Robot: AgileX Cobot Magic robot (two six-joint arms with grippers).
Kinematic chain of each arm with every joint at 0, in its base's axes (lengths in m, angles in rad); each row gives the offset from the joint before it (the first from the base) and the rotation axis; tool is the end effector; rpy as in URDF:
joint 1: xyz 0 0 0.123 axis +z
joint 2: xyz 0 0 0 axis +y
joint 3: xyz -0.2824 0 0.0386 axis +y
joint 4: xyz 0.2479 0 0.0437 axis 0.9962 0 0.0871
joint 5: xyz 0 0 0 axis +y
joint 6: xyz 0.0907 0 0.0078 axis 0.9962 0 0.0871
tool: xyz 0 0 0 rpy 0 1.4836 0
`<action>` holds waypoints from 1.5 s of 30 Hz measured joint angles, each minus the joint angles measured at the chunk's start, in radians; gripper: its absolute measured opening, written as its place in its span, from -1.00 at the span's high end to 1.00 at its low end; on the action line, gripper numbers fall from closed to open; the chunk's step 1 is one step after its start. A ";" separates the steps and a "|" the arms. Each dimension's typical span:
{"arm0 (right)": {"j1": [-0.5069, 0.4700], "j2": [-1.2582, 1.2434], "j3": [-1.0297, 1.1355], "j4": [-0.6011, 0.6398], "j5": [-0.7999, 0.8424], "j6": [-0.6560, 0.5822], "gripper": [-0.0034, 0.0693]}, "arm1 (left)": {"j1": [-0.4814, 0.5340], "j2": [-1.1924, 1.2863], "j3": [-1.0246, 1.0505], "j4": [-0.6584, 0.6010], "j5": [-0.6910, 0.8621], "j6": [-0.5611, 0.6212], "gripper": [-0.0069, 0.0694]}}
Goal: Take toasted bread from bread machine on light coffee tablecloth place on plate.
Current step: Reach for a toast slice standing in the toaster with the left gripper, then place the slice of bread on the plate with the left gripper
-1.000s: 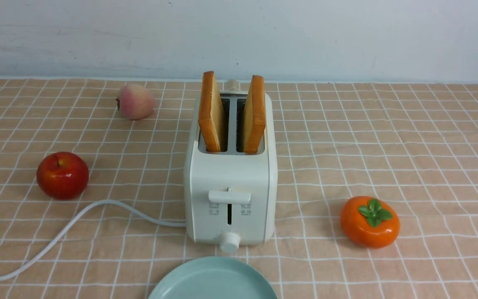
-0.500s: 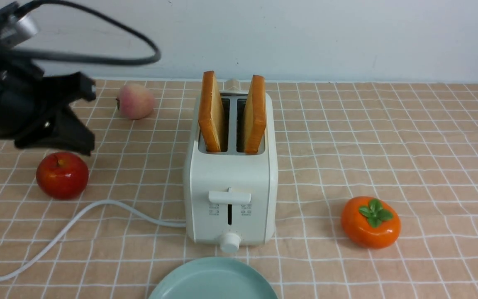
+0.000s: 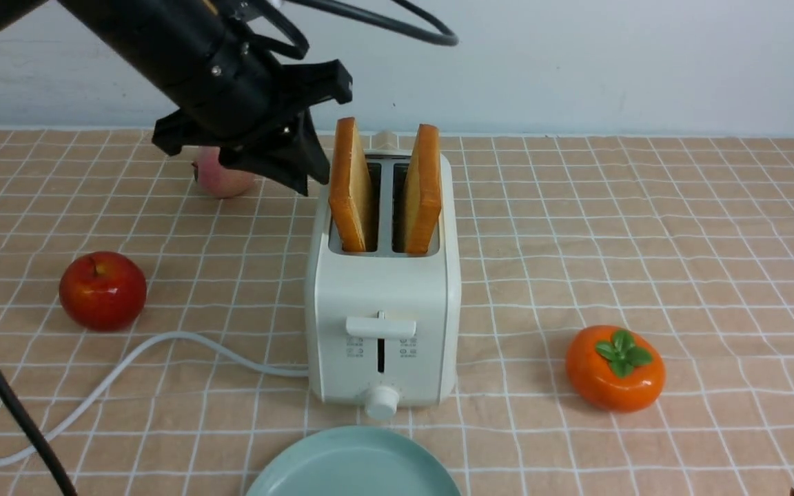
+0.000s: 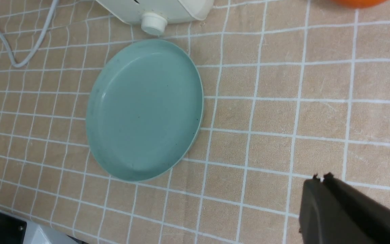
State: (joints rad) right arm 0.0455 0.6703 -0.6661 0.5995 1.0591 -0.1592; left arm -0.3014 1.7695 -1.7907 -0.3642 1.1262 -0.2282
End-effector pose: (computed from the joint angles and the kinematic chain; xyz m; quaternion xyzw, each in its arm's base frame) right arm 0.0984 0.0493 0.3097 -0.0309 0.9151 0.2722 0.2959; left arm 0.3615 -0.1430 0.3690 0.0043 0.9466 -0.2426 0.2124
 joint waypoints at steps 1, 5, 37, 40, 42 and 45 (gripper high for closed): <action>0.000 0.000 0.000 0.000 -0.007 0.000 0.91 | -0.008 0.005 -0.004 0.006 -0.009 0.005 0.07; 0.000 0.000 0.009 0.003 -0.054 0.000 0.90 | -0.034 0.028 -0.005 0.013 -0.039 0.050 -0.37; 0.000 0.000 0.051 0.019 -0.161 0.000 0.86 | -0.037 -0.418 0.255 -0.103 0.125 0.169 0.61; 0.000 0.000 0.051 0.049 -0.165 0.000 0.85 | -0.037 -0.464 0.470 -0.249 0.125 0.245 0.61; 0.000 0.000 0.051 0.066 -0.165 0.000 0.84 | -0.037 -0.474 0.601 -0.313 0.108 0.300 0.61; 0.000 0.000 0.051 0.071 -0.165 0.000 0.84 | -0.037 -0.476 0.761 -0.383 0.035 0.375 0.61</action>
State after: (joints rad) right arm 0.0455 0.6703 -0.6154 0.6708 0.8942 -0.1592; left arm -0.3380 1.2938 -1.0296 -0.7474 1.1612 0.1463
